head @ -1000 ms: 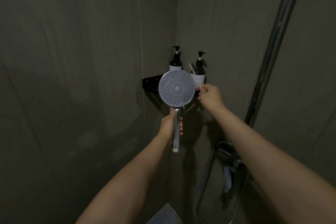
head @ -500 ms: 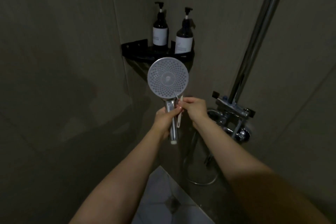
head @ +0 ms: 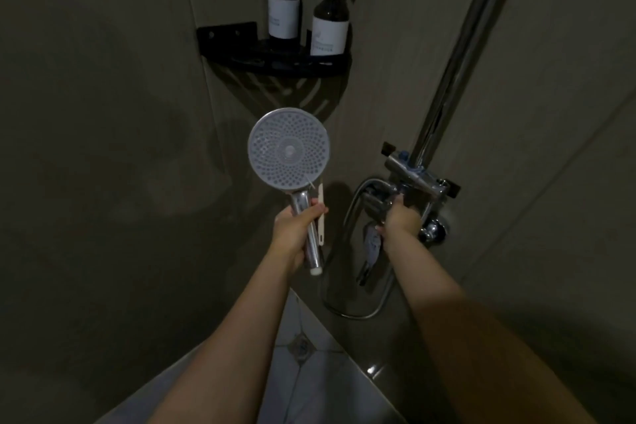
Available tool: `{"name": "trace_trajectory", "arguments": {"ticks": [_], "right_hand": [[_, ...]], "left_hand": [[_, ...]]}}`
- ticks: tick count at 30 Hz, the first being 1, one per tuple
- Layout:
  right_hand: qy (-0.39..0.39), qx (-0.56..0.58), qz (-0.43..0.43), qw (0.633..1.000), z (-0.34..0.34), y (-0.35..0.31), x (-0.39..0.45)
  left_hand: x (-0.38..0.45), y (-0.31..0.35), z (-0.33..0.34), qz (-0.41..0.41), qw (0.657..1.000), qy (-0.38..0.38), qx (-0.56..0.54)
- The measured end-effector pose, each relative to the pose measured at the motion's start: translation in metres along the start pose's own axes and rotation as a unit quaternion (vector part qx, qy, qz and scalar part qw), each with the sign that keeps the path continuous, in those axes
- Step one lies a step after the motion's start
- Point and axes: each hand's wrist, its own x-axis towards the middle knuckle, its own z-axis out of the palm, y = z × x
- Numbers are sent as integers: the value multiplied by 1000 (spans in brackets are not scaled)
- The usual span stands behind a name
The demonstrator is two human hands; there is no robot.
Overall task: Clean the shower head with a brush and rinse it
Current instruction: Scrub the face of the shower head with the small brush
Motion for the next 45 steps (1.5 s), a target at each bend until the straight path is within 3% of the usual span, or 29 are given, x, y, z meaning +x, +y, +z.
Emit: {"name": "trace_trajectory", "arguments": {"ticks": [4,8,10,16,18,23,32,39,45], "right_hand": [[-116,186,110,969,5,-8,13],[-203,420,170,868,-3,-8,19],[-238,468,179,832,-11,-3,21],[-299,483,212,795,-21,6,28],[-298,467,219,803,-19,6,32],[-246,377,215,866,-15,-6,32],[-160,180,152,959,2,-16,23],[-35,69,134,988,15,-22,16],[-81,120,114,983,20,-7,8]], "left_hand": [[-3,-2,5,0,1000,3,-16],[-3,-1,10,8,999,-3,-45],[-3,-1,12,13,999,-1,-45],[-3,-6,21,-1,999,-13,-37],[-2,-9,23,-3,999,-16,-37],[0,-13,29,-11,999,-23,-42],[-1,-14,27,5,1000,-28,14],[0,-9,18,-2,999,-14,30],[3,-2,8,-10,1000,-2,16]]}}
